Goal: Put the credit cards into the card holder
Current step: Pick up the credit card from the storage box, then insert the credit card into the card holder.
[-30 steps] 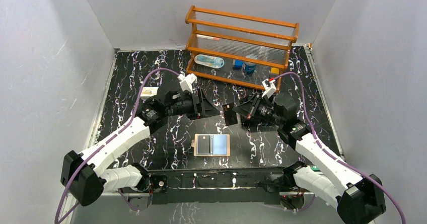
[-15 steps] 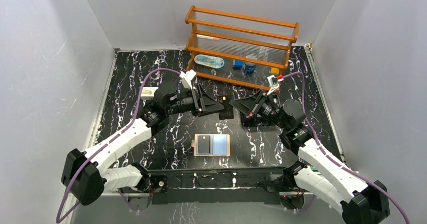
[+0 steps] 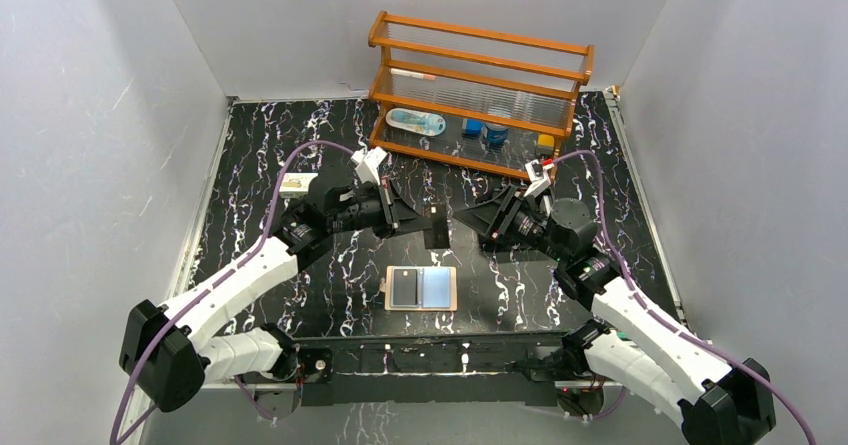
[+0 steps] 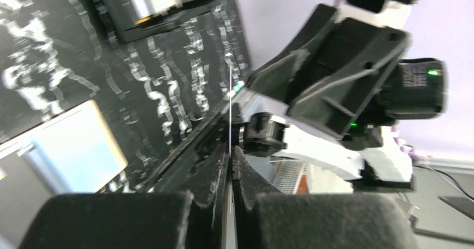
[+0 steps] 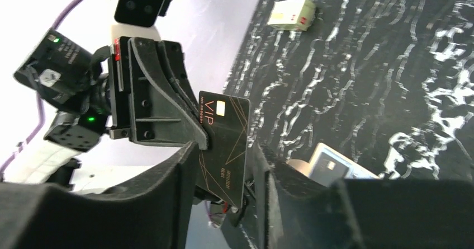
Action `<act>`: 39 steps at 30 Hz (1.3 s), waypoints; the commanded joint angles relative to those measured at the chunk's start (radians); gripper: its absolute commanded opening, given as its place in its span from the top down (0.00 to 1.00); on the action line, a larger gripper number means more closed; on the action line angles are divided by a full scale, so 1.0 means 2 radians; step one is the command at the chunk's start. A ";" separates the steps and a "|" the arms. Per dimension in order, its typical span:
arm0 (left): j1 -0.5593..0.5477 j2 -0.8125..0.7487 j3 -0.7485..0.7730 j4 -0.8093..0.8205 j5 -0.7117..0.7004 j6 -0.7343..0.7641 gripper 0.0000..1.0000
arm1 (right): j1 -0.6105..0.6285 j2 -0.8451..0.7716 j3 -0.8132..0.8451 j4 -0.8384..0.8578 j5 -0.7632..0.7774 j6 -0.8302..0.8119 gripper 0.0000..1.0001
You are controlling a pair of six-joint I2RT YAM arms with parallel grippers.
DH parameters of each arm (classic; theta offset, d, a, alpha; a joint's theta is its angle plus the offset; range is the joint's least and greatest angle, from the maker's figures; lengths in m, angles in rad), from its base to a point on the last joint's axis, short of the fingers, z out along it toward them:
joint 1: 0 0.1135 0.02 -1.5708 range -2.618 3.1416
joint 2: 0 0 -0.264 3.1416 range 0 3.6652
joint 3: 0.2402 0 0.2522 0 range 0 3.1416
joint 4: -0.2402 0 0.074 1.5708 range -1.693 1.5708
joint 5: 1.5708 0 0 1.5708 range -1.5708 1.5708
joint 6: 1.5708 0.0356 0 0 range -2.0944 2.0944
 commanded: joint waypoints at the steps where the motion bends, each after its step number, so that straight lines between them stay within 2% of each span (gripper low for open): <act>1: 0.003 -0.030 -0.018 -0.121 -0.046 0.059 1.00 | 0.001 -0.015 0.017 -0.085 0.043 -0.030 0.48; 6: 0.003 -0.021 -0.073 -0.133 -0.054 0.068 1.00 | 0.006 0.014 0.026 -0.177 0.066 -0.038 0.47; 12: 0.006 0.013 -0.112 -0.092 -0.037 0.060 1.00 | 0.064 0.079 0.050 -0.279 0.161 -0.032 0.47; 19: 0.008 0.035 -0.137 -0.069 -0.031 0.066 1.00 | 0.152 0.150 0.061 -0.279 0.236 -0.013 0.46; 23: 0.009 0.039 -0.152 -0.036 -0.022 0.069 1.00 | 0.180 0.191 0.067 -0.266 0.254 -0.006 0.47; 32: 0.010 0.089 -0.167 0.016 -0.014 0.069 1.00 | 0.212 0.254 0.078 -0.262 0.275 0.000 0.47; 39: 0.010 0.107 -0.157 0.017 -0.028 0.084 1.00 | 0.214 0.267 0.068 -0.258 0.280 0.001 0.52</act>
